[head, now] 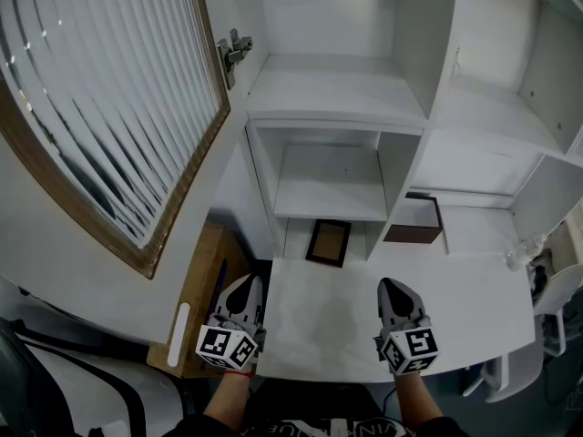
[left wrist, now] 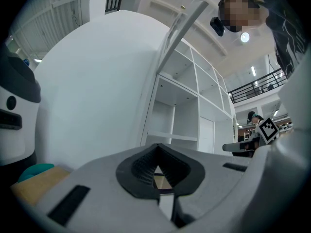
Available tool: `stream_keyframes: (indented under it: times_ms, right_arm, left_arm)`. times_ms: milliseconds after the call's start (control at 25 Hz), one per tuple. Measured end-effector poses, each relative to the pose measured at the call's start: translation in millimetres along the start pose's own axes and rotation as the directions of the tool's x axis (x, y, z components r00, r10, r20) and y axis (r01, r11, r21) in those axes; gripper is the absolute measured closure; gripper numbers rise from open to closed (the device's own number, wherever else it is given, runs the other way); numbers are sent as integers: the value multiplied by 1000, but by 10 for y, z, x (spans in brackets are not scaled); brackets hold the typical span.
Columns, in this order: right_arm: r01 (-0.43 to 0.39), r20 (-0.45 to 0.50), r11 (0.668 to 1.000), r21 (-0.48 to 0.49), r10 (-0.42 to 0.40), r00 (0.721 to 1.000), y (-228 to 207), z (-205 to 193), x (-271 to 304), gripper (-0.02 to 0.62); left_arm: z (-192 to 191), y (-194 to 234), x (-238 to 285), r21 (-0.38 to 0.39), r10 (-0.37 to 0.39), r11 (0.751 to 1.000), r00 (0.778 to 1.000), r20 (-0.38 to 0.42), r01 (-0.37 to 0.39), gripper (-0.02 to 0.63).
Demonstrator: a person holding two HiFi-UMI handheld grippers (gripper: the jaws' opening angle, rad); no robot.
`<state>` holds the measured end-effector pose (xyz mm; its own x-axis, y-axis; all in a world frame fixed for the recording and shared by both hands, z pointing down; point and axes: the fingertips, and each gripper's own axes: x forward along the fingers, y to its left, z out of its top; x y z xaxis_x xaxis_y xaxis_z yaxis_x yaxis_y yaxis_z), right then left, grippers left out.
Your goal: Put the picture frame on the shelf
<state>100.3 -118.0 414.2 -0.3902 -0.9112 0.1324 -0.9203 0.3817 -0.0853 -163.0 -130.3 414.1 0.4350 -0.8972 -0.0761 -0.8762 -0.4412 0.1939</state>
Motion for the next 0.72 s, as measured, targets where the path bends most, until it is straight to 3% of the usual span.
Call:
stream_keyframes:
  times_ms: [720]
  right_arm:
    - [2, -21, 1000, 12, -2, 1000, -32, -88, 81, 591]
  left_arm:
    - [-8, 94, 4, 3, 22, 1000, 1000, -4, -22, 603]
